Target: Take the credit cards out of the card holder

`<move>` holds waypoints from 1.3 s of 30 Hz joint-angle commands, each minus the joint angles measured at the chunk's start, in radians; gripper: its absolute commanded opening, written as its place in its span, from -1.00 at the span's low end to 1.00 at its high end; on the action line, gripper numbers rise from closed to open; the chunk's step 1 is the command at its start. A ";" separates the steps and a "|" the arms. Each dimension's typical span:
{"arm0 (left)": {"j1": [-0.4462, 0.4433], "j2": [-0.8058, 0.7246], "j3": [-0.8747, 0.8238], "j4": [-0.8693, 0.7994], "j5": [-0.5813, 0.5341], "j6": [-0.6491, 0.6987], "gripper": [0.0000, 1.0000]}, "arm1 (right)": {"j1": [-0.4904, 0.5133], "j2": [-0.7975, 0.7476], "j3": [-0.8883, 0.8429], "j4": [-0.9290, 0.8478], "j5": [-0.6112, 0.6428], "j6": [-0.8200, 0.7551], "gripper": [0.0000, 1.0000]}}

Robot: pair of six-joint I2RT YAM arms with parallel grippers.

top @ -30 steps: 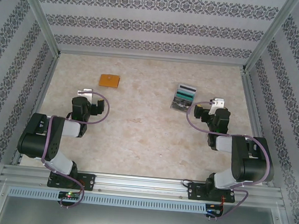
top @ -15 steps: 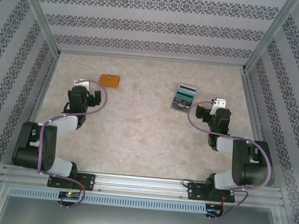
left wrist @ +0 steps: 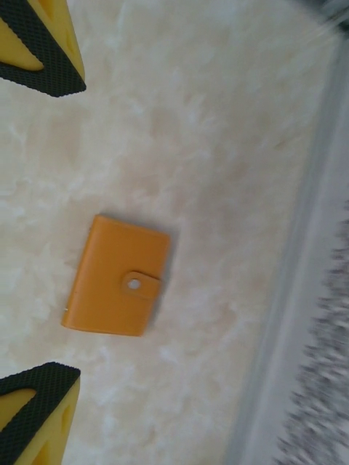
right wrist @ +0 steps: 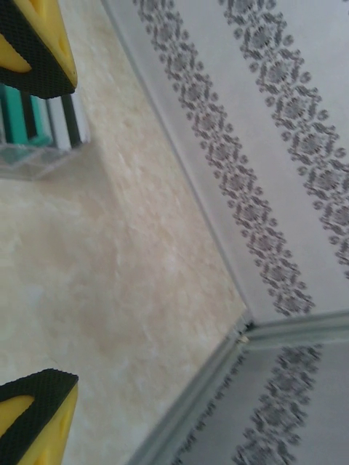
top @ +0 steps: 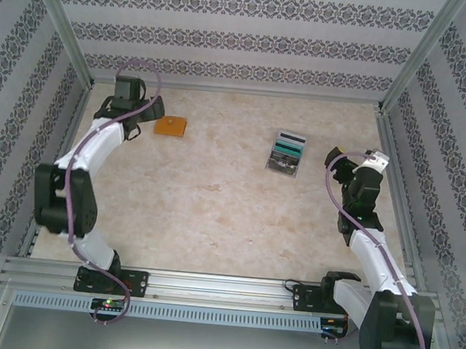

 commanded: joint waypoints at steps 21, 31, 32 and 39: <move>0.007 0.836 0.899 -0.298 0.402 -0.006 0.82 | 0.135 -0.112 0.272 -0.608 -0.143 -0.004 0.96; 0.003 0.736 0.692 -0.402 0.454 0.000 0.63 | 0.151 -0.027 0.320 -0.598 -0.185 -0.008 0.96; 0.002 0.696 0.625 -0.378 0.451 -0.002 0.63 | 0.153 -0.022 0.319 -0.592 -0.186 -0.006 0.96; -0.013 0.377 0.178 -0.184 0.476 -0.067 0.64 | 0.170 0.052 0.331 -0.545 -0.220 -0.001 0.97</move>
